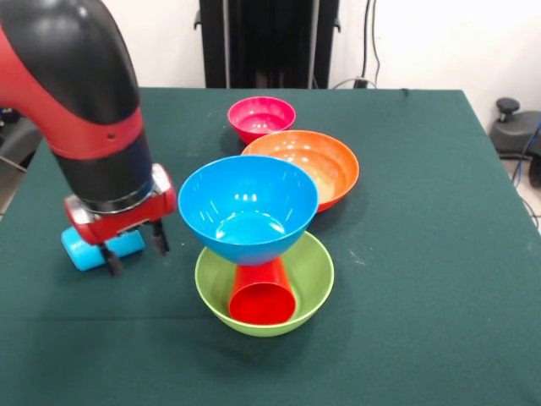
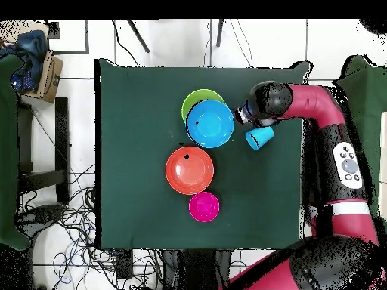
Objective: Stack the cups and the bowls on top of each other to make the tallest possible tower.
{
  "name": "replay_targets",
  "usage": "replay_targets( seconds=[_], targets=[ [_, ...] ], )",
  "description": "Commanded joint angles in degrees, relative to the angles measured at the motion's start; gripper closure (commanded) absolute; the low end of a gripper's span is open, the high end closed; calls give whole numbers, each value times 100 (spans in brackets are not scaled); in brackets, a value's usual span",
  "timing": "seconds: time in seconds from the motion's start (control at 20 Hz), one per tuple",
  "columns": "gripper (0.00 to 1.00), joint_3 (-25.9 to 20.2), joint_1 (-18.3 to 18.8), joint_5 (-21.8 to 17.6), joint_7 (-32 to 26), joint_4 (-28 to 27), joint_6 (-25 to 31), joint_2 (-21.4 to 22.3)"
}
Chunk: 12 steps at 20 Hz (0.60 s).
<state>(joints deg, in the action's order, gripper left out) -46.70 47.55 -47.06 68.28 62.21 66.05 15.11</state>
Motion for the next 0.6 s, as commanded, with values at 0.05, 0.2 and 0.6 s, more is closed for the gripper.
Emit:
replay_targets(
  seconds=[0.05, 0.2, 0.6],
  targets=[
    [0, 182, -88, -22, -2069, 543, 179, -248],
    [0, 161, -79, 21, -2090, 558, 230, -241],
    [0, 102, 22, 174, -2268, 841, 555, 5]
  ],
)
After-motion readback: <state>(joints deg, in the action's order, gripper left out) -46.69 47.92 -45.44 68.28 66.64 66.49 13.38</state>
